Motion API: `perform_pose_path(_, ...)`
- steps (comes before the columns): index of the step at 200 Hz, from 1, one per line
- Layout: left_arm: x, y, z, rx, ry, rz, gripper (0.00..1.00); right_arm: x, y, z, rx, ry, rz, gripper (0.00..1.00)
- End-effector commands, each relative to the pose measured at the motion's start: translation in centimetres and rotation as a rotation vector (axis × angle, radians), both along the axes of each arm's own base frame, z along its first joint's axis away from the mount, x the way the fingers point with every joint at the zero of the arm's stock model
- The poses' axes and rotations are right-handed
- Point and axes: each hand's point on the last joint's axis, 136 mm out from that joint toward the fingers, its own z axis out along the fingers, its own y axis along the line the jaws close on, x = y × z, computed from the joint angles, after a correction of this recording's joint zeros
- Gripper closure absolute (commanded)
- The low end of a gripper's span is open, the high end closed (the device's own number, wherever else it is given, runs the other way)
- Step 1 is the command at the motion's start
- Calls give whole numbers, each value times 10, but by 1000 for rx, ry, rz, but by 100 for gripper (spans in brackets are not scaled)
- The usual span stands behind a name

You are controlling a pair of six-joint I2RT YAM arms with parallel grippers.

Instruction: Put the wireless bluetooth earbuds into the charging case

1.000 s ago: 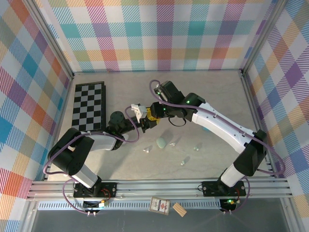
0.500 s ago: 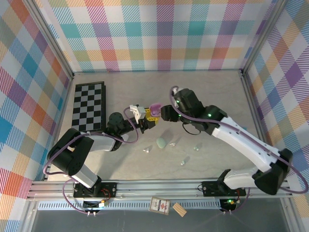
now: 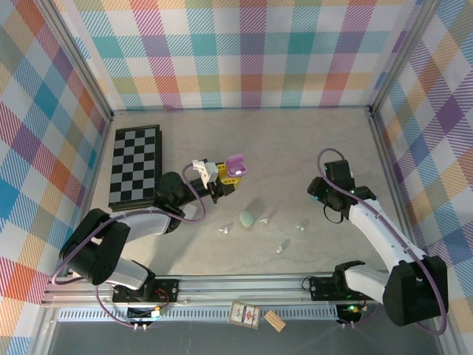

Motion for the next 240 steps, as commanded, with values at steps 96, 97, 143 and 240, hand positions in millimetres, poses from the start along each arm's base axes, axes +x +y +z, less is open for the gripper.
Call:
perform_pose_path(96,-9,4,6,19,-42,-17,69,2,-56,-41,285,0,-333,62)
perform_pose_path(97,-9,4,5,19,-40,-17,69,2,-56,-41,285,2,-333,63)
perform_pose_path(143,-11,4,5,29,-39,-20,69,3,-63,-57,272,38,-362,67)
perform_pose_path(240,-14,6,5,48,-36,-18,69,8,-72,-84,258,110,-372,70)
